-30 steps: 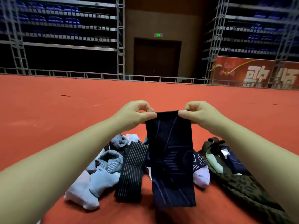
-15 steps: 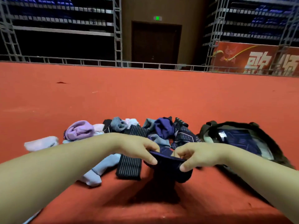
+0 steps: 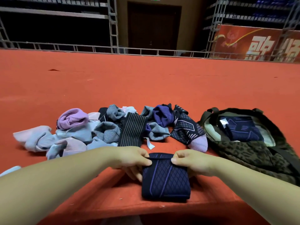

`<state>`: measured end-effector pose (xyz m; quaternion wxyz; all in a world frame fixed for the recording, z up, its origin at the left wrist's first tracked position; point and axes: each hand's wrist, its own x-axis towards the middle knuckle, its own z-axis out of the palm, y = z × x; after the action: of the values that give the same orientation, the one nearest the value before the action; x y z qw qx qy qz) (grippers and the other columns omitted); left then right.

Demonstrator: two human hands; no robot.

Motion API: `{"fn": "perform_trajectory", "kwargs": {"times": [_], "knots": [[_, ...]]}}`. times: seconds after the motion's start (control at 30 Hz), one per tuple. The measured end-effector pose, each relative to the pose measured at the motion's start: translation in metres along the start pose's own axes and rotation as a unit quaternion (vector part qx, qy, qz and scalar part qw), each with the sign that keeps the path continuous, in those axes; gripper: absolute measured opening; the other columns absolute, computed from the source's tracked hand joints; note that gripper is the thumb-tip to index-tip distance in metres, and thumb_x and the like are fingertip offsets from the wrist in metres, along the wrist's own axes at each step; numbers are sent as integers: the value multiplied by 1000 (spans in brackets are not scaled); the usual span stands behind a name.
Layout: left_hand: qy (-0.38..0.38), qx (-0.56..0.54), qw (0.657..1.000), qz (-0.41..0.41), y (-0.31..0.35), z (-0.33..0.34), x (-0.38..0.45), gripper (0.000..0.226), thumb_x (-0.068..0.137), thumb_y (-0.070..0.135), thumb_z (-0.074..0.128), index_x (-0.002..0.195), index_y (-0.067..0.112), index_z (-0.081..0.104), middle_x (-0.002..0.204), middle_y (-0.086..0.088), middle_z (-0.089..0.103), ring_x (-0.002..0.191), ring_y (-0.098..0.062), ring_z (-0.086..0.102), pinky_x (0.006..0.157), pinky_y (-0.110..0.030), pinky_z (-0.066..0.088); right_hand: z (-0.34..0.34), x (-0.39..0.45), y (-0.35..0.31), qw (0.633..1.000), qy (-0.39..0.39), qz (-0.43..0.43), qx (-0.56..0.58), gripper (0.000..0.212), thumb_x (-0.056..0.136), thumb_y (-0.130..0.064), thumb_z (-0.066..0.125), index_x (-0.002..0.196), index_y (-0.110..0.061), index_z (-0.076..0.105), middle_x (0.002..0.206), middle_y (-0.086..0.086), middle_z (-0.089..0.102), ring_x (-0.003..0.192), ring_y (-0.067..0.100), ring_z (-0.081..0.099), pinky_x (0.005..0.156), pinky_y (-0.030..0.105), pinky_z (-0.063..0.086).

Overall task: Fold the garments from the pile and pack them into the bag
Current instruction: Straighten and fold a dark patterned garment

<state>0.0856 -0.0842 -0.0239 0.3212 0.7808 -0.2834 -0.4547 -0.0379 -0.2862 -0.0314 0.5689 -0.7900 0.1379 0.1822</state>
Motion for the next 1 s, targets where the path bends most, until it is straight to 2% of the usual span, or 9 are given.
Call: {"fn": "perform_trajectory", "kwargs": {"times": [0.1, 0.17, 0.33, 0.43, 0.53, 0.63, 0.77, 0.87, 1.0], "knots": [[38, 6, 999, 19, 10, -2, -3, 6, 98, 28, 47, 95, 22, 48, 83, -2, 55, 65, -14, 66, 60, -26, 51, -8, 13, 3, 992, 97, -5, -81, 22, 92, -32, 59, 77, -20, 49, 72, 1, 56, 58, 12, 54, 53, 24, 47], [71, 29, 997, 28, 11, -5, -2, 16, 96, 32, 51, 109, 24, 48, 95, -3, 58, 75, -14, 63, 65, -28, 50, -12, 21, 5, 984, 132, -3, -117, 24, 91, -33, 61, 76, -20, 49, 69, 0, 54, 54, 11, 52, 48, 24, 47], [170, 275, 929, 182, 11, 4, -9, 40, 94, 29, 55, 131, 17, 50, 126, -1, 52, 114, -11, 47, 92, -16, 31, -15, 31, 8, 975, 179, -3, -134, 25, 89, -33, 64, 80, -16, 48, 69, 2, 52, 48, 14, 50, 40, 24, 45], [83, 375, 897, 216, 7, 16, -14, 50, 96, 37, 49, 142, 19, 41, 152, -3, 32, 143, -15, 21, 112, -19, 11, -16, 34, 9, 956, 227, -17, -186, 29, 85, -39, 67, 92, -18, 49, 86, 3, 57, 69, 13, 53, 58, 25, 45], [16, 469, 868, 164, -10, 25, -10, 60, 97, 50, 38, 150, 30, 18, 160, 2, 3, 147, -15, -7, 116, -31, -5, -15, 19, 11, 918, 292, -89, -254, 33, 82, -42, 69, 101, -24, 49, 102, -1, 55, 89, 11, 53, 81, 28, 43], [6, 494, 855, 158, -21, 30, -6, 68, 95, 55, 38, 150, 35, 4, 159, 4, -11, 144, -15, -18, 114, -35, -13, -2, -13, 12, 888, 273, -235, -286, 29, 75, -51, 65, 90, -27, 61, 99, -7, 57, 93, 6, 53, 88, 25, 42], [31, 475, 859, 187, -28, 28, -3, 72, 92, 52, 49, 149, 36, 9, 159, 7, -8, 143, -10, -16, 114, -33, -10, 19, -35, 27, 872, 123, -234, -411, 52, 67, -66, 58, 95, -25, 69, 105, -10, 59, 101, 6, 50, 92, 21, 38], [54, 439, 873, 207, -29, 27, -1, 62, 94, 45, 50, 147, 35, 22, 159, 10, 2, 145, -8, -8, 117, -33, -3, 25, -33, 38, 872, 137, -219, -416, 52, 66, -64, 57, 98, -24, 64, 105, -8, 59, 100, 10, 49, 92, 23, 38], [79, 415, 878, 223, -24, 28, -3, 51, 95, 41, 50, 143, 29, 38, 156, 7, 21, 146, -9, 9, 118, -32, 5, 25, -31, 32, 860, 180, -227, -420, 24, 80, -42, 60, 92, -22, 63, 93, -7, 62, 88, 12, 51, 83, 29, 42]]}}
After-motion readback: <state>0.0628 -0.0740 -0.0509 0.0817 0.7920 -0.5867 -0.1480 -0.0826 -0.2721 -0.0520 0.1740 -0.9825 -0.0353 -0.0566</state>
